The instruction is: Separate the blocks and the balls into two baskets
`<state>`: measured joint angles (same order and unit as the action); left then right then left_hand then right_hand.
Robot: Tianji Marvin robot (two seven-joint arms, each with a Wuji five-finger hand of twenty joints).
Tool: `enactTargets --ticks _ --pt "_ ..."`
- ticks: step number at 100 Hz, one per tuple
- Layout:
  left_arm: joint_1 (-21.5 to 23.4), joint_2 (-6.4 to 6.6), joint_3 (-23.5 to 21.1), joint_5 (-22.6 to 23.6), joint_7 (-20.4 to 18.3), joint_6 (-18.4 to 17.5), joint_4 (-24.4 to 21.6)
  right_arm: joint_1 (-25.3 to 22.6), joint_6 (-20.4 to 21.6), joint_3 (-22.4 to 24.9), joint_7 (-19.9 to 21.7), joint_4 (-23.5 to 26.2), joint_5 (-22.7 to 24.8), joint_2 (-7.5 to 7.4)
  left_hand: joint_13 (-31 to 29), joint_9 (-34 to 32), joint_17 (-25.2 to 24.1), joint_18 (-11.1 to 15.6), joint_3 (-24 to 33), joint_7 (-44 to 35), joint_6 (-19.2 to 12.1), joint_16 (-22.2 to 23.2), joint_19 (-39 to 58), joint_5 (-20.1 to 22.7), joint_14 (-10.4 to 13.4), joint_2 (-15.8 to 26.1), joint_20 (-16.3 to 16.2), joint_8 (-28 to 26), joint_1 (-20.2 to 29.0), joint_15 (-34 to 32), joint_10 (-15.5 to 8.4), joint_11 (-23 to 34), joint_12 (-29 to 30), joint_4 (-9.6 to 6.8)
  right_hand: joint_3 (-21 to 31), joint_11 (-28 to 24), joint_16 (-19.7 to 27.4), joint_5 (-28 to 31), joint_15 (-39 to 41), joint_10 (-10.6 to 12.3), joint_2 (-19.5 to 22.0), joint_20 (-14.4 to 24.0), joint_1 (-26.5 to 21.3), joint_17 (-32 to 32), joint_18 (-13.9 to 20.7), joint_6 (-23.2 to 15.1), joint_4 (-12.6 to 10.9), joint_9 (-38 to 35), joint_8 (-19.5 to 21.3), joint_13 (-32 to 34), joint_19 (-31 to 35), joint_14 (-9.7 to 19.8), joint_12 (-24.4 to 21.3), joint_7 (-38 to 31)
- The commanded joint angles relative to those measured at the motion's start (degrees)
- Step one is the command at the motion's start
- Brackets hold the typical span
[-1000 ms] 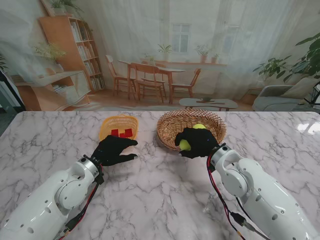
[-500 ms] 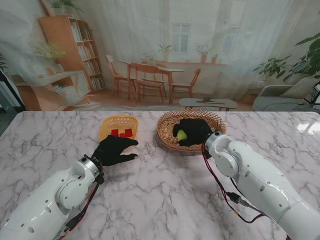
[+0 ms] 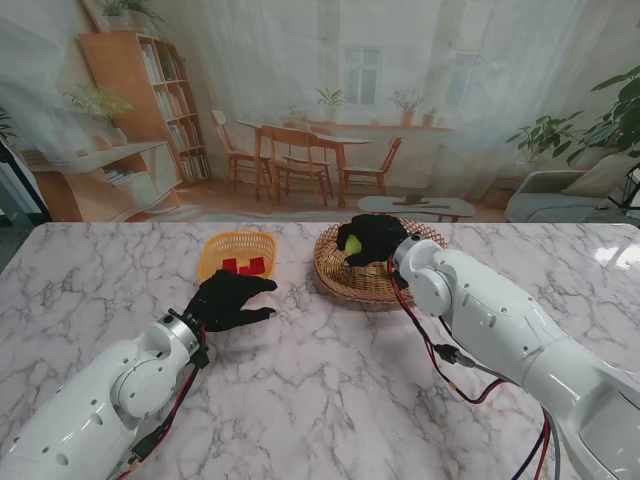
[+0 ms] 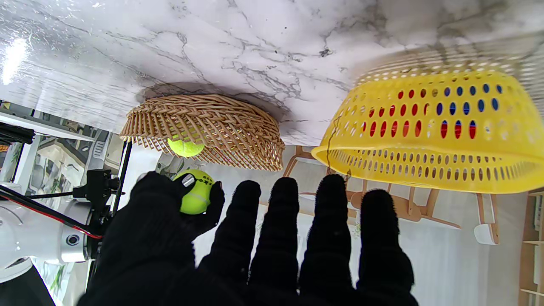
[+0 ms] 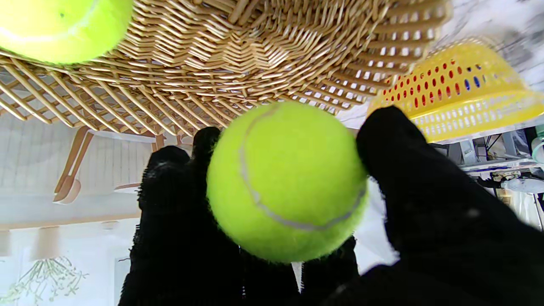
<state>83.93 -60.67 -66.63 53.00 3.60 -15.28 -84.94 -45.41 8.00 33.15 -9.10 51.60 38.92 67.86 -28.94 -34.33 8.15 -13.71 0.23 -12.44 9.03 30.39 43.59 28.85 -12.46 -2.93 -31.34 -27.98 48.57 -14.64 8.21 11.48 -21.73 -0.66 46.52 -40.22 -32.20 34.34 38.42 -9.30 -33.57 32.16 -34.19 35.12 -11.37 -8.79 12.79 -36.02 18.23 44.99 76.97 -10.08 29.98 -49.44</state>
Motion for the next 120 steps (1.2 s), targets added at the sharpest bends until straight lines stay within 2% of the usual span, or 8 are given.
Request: enactTargets --ticks 1,18,26,29,45,61,89,120 --pt "-0.01 -0.01 0.18 0.00 -0.81 -0.17 0.12 1.13 -0.35 -0.78 -0.66 -1.46 -0.12 1.19 -0.27 -0.80 -0.72 -1.42 -1.49 0.41 -0.55 -0.14 -0.68 0.73 0.15 2.54 -1.08 -0.03 -0.27 0.21 -0.26 -0.09 -0.20 0.39 2.50 -1.92 0.45 1.07 3.61 1.67 3.38 0.28 -3.36 -0.81 2.82 1.49 -0.76 1.44 -0.82 -0.54 -0.48 5.10 -0.30 -2.57" --pt "0.00 -0.02 0.15 -0.04 -0.79 -0.23 0.15 4.29 0.40 -5.18 -2.58 -7.73 -1.86 3.31 -0.25 -0.77 -0.76 -1.42 -1.50 0.43 -0.52 -0.14 -0.74 0.69 0.12 2.55 -1.06 -0.02 -0.29 0.20 -0.21 -0.10 -0.19 0.39 1.81 1.48 3.74 0.57 -1.32 0.90 6.10 0.21 1.07 -3.78 2.02 2.79 -2.05 3.69 0.58 -3.21 -3.50 4.31 -4.58 3.26" --pt "0.01 -0.02 0.13 -0.04 -0.76 -0.29 0.16 4.97 0.51 -6.20 -2.63 -9.63 -3.01 4.09 -0.27 -0.82 -0.71 -1.42 -1.49 0.44 -0.52 -0.14 -0.72 0.68 0.13 2.57 -1.06 -0.02 -0.25 0.19 -0.36 -0.08 -0.20 0.39 1.71 5.16 8.17 -0.15 -8.11 0.32 9.01 -2.49 7.15 -9.46 -0.28 4.48 -6.73 6.79 5.16 -7.65 -8.60 2.63 -8.84 11.79" --pt "0.00 -0.02 0.12 -0.04 -0.73 -0.31 0.18 5.11 0.44 -6.50 -2.54 -10.08 -3.26 4.25 -0.25 -0.75 -0.71 -1.38 -1.49 0.44 -0.52 -0.14 -0.71 0.67 0.13 2.55 -1.06 -0.02 -0.26 0.20 -0.33 -0.10 -0.20 0.39 0.39 7.15 9.96 -1.76 -11.40 0.11 9.71 -3.88 10.15 -12.83 -1.59 4.88 -7.32 8.45 5.96 -10.25 -11.08 1.84 -10.41 14.28" --pt "-0.04 -0.01 0.20 -0.04 -0.77 -0.32 0.20 5.37 -0.32 -7.20 -2.42 -11.45 -3.98 4.74 -0.27 -0.79 -0.72 -1.43 -1.48 0.45 -0.55 -0.14 -0.71 0.67 0.07 2.57 -1.07 -0.01 -0.24 0.19 -0.22 -0.10 -0.19 0.39 -5.23 13.17 18.52 -8.06 -23.27 -0.18 11.19 -10.05 15.60 -22.82 -3.56 7.91 -7.58 14.41 4.54 -18.57 -17.90 1.15 -14.64 22.26" --pt "-0.10 0.00 0.27 -0.01 -0.81 -0.35 0.22 4.62 -0.65 -6.01 -2.28 -10.36 -3.91 4.25 -0.28 -0.78 -0.71 -1.36 -1.51 0.43 -0.53 -0.15 -0.71 0.72 0.17 2.56 -1.07 -0.02 -0.29 0.19 -0.29 -0.11 -0.19 0.40 -7.24 13.95 19.17 -9.66 -23.68 -0.18 12.37 -10.92 16.43 -24.99 -4.50 8.60 -7.72 15.37 4.21 -19.40 -18.88 0.78 -15.03 23.52" --pt "0.00 -0.05 0.15 0.02 -0.56 -0.17 0.18 -1.14 -0.51 2.81 -0.01 1.45 -0.18 0.25 -0.22 -0.71 -0.74 -1.38 -1.49 0.43 -0.49 -0.16 -0.76 0.70 0.11 2.57 -1.05 -0.02 -0.28 0.21 -0.25 -0.13 -0.18 0.39 -9.36 13.68 18.66 -8.54 -22.85 -0.11 13.65 -11.00 15.49 -25.16 -5.15 8.48 -8.27 13.79 4.56 -18.21 -18.60 0.62 -14.99 23.65" --pt "0.10 -0.14 -0.15 0.14 0.23 -0.23 0.28 -13.91 1.33 17.05 4.04 20.47 5.17 -3.63 0.10 -0.14 -0.85 -1.33 -1.49 0.48 -0.52 -0.19 -0.77 0.56 0.15 2.64 -1.05 -0.01 -0.29 0.30 -0.20 -0.27 -0.10 0.40 -13.58 14.88 18.08 -6.66 -23.64 -0.17 14.96 -11.14 14.80 -25.32 -6.02 8.21 -8.97 11.47 5.04 -17.25 -18.89 0.04 -15.46 25.12"
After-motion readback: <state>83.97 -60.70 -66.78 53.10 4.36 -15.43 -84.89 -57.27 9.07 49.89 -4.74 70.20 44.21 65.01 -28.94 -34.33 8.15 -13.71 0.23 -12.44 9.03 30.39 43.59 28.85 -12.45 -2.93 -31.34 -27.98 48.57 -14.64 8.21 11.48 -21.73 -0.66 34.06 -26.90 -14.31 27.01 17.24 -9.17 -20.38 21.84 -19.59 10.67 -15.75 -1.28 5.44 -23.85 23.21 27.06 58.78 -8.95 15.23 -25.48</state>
